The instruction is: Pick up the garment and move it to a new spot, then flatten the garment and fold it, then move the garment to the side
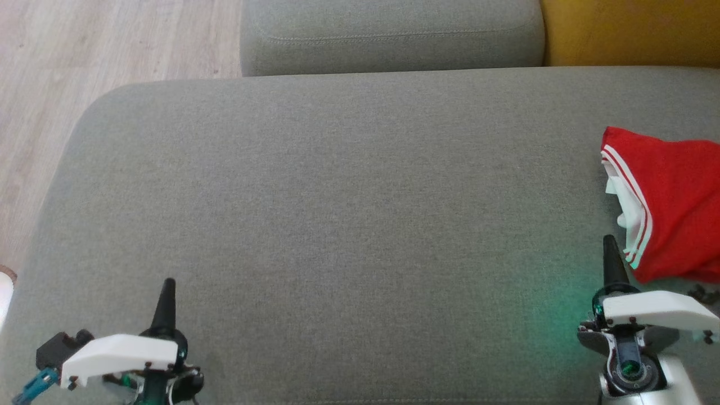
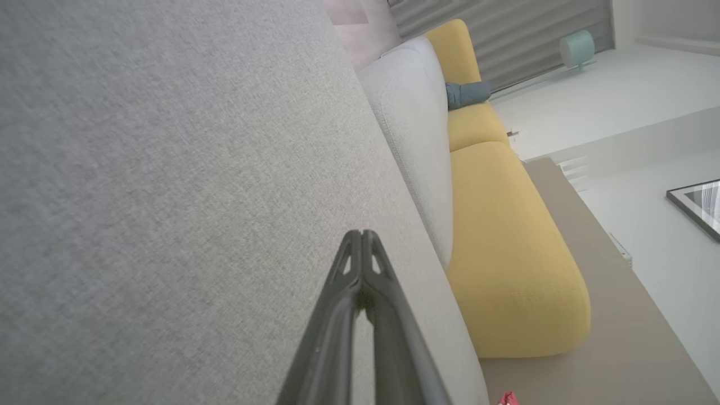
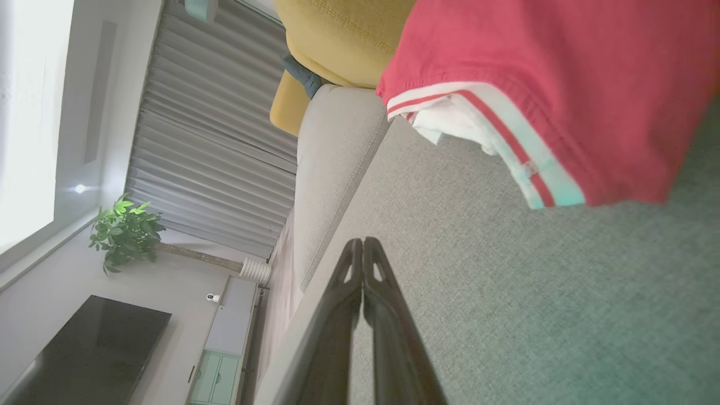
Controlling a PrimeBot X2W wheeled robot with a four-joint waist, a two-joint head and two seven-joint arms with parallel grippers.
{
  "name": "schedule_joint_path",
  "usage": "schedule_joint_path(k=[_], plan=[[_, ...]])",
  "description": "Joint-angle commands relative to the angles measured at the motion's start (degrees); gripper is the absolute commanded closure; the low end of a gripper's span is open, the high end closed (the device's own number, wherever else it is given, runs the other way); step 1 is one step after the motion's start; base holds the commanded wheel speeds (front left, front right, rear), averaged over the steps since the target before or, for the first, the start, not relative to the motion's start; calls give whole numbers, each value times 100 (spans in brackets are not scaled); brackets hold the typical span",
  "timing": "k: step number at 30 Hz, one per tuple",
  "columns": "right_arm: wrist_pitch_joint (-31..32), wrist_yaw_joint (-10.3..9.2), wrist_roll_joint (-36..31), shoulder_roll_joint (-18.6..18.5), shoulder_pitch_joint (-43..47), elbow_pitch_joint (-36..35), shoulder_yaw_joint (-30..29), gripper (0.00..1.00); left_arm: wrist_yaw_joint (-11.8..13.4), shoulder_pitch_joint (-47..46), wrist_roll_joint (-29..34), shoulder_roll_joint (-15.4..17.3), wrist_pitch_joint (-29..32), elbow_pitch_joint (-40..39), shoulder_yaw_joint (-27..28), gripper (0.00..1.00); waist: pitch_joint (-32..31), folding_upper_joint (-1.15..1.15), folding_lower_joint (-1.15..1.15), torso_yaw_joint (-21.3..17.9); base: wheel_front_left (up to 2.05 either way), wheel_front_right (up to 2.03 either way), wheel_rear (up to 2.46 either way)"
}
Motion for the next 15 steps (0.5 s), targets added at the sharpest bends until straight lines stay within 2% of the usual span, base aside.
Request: schedule_joint_path(k=[1, 15], plan=[[47, 15, 189, -29, -134, -258, 50, 100, -80, -338, -163, 82, 54, -222, 191, 100, -3, 0, 0, -3, 0, 0, 0], [280, 17, 1148, -31, -38, -538, -55, 100, -226, -420, -1047, 93, 285, -319, 309, 100, -35, 0, 0, -35, 0, 0, 0]])
